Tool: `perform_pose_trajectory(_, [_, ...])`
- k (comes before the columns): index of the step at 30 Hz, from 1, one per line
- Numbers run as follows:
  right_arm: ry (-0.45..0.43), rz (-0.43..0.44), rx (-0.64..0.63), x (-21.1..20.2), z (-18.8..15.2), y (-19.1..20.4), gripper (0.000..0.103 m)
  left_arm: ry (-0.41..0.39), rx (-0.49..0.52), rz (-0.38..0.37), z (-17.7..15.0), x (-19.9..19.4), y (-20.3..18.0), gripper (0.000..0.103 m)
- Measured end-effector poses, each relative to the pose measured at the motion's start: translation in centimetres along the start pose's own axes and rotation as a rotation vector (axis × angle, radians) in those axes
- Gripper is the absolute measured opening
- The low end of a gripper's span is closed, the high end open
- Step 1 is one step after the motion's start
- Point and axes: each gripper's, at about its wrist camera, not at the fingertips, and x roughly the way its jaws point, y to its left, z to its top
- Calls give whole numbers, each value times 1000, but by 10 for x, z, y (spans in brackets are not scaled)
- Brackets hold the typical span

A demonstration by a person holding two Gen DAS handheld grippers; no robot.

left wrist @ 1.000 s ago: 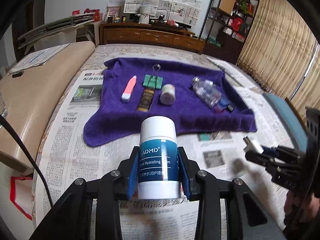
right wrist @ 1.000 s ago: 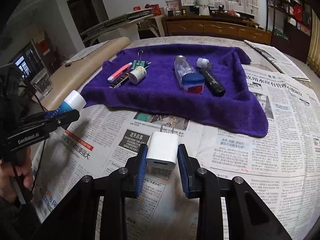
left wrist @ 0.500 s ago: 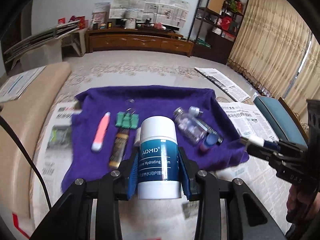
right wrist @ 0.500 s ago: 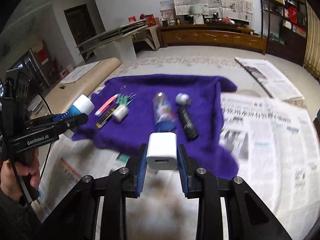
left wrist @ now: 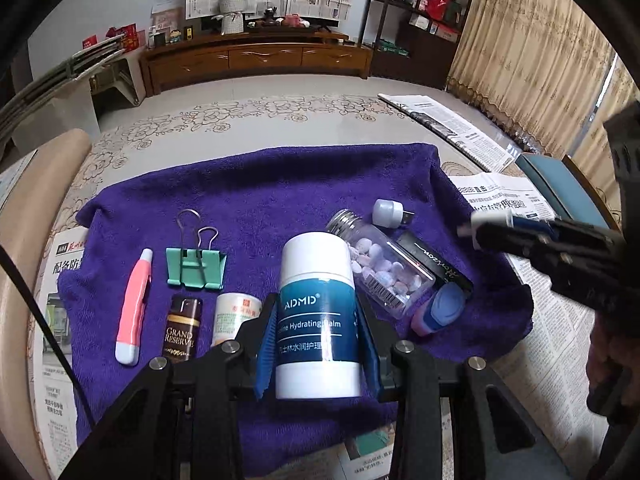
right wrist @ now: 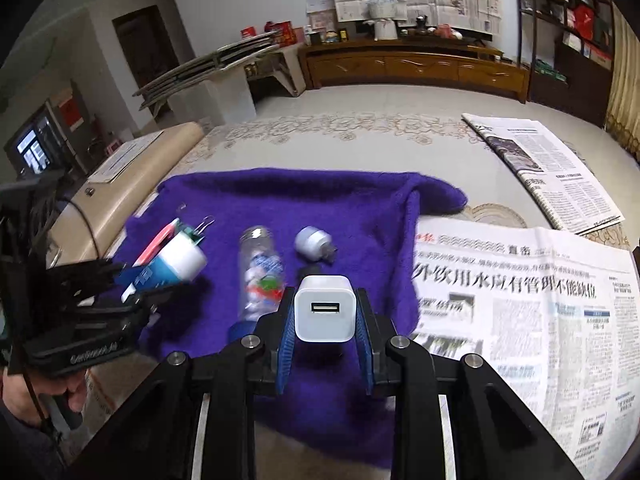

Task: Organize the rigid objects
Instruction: 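Set the balm stick on the towel with the left gripper while the right sets the charger plug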

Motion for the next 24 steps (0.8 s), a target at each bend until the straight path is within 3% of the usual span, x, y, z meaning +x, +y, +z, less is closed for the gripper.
perform_pose_trajectory(9, [61, -78, -89, 36, 18, 8, 27, 49, 57, 52, 5, 19, -4, 35])
perform_pose_trajectory(24, [137, -86, -99, 54, 10, 8, 27, 108, 99, 80, 6, 35, -6, 35])
